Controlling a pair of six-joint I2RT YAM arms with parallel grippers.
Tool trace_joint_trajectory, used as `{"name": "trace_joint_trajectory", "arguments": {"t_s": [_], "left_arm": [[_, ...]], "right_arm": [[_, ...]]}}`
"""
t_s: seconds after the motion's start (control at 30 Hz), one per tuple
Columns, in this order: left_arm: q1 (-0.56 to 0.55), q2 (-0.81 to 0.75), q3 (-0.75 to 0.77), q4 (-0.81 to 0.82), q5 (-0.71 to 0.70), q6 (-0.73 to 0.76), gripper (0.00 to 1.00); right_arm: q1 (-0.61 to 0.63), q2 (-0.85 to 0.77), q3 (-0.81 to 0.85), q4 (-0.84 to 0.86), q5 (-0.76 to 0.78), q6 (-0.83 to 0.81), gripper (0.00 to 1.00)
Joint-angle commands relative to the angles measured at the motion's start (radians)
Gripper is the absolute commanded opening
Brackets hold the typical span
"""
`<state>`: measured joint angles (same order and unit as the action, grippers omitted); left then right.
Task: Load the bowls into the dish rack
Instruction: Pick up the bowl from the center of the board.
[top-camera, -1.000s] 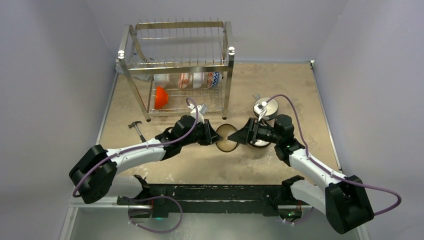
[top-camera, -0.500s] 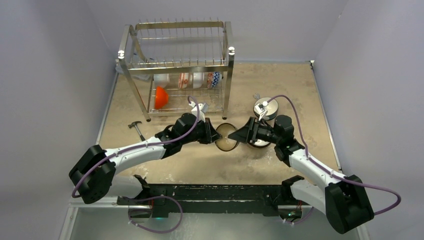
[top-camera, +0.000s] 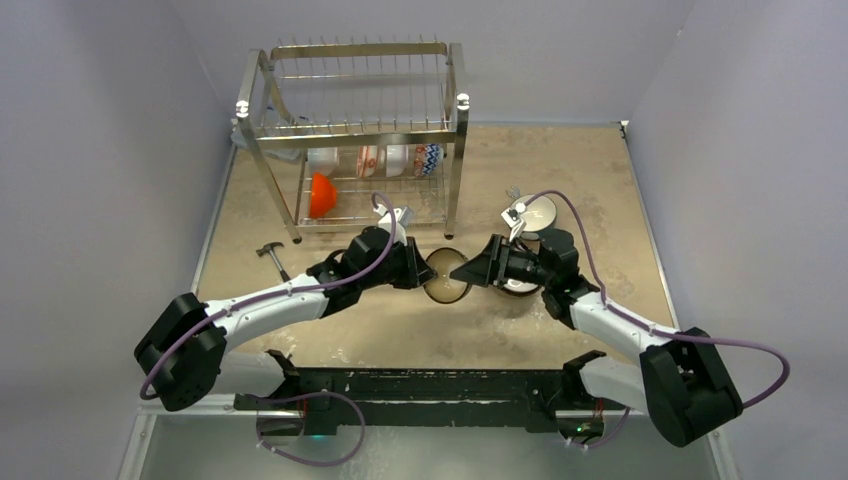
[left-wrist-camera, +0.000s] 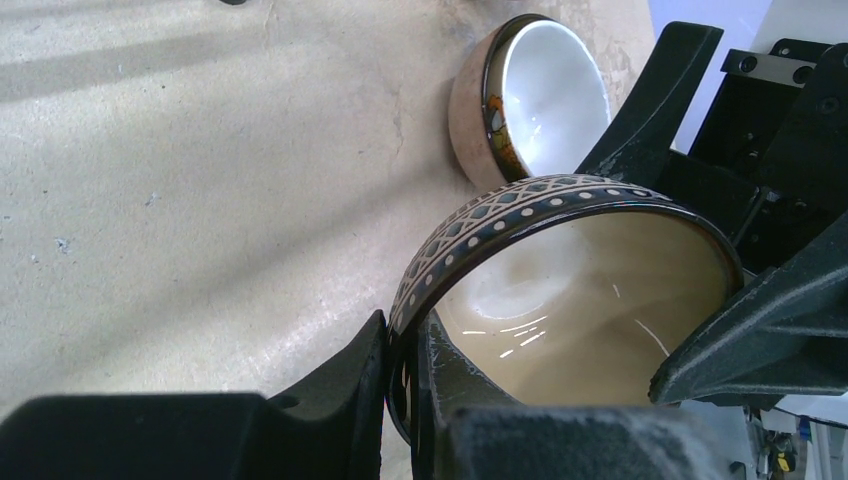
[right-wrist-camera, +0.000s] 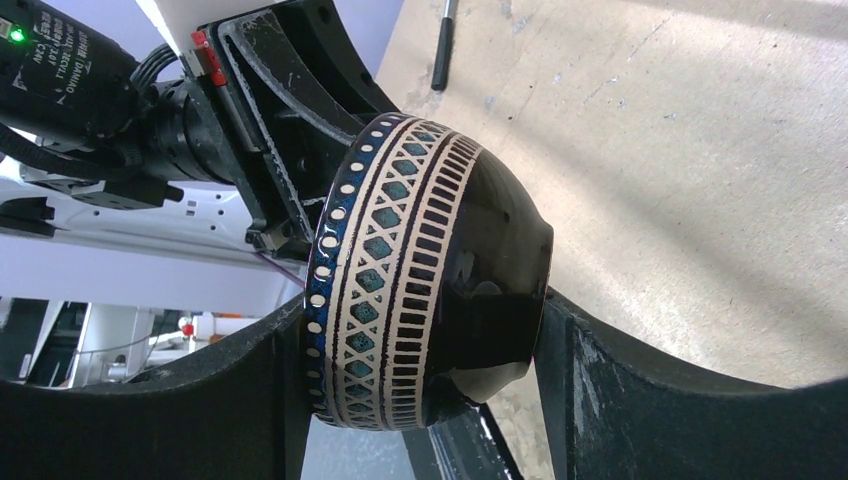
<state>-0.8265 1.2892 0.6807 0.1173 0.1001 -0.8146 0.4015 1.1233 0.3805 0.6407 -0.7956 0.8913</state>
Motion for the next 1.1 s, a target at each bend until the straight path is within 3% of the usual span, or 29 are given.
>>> {"name": "trace_joint_trajectory", "arguments": {"t_s": [0.0, 0.23, 0.4, 0.43, 0.5, 0.63, 0.67, 0.77, 0.83, 0.93, 1.07], "left_arm": [[-0.01, -0.024, 0.05, 0.137, 0.039, 0.0, 0.0], [-0.011, -0.03, 0.055, 0.137, 0.04, 0.004, 0.0], [-0.011, -0.039, 0.059, 0.12, 0.03, 0.016, 0.0], [-0.011, -0.038, 0.059, 0.117, 0.03, 0.017, 0.0], [-0.011, -0.036, 0.058, 0.114, 0.03, 0.016, 0.0], [-0.011, -0.039, 0.051, 0.116, 0.029, 0.003, 0.0], [-0.011, -0.044, 0.046, 0.12, 0.023, -0.002, 0.04], [-0.009, -0.066, 0.026, 0.133, -0.006, -0.011, 0.3], [-0.007, -0.081, 0.019, 0.12, -0.043, -0.017, 0.64], [0.008, -0.112, 0.003, 0.092, -0.095, -0.025, 0.83], [0.061, -0.171, -0.023, 0.038, -0.142, -0.019, 0.93]], "right_arm": [[0.056, 0.008, 0.012, 0.089, -0.039, 0.038, 0.7], [0.083, 0.015, 0.027, 0.083, -0.011, 0.035, 0.86], [0.086, 0.019, 0.022, 0.1, -0.009, 0.043, 0.8], [0.086, 0.017, 0.025, 0.102, -0.012, 0.043, 0.75], [0.087, 0.014, 0.027, 0.108, -0.016, 0.044, 0.55], [0.087, 0.014, 0.046, 0.104, -0.049, 0.031, 0.0], [0.088, 0.012, 0.053, 0.086, -0.048, 0.022, 0.0], [0.089, 0.0, 0.074, 0.015, -0.028, -0.025, 0.0], [0.088, -0.006, 0.082, -0.031, -0.009, -0.053, 0.0], [0.086, -0.01, 0.089, -0.083, 0.005, -0.072, 0.0], [0.086, -0.004, 0.117, -0.159, 0.02, -0.108, 0.0]]}}
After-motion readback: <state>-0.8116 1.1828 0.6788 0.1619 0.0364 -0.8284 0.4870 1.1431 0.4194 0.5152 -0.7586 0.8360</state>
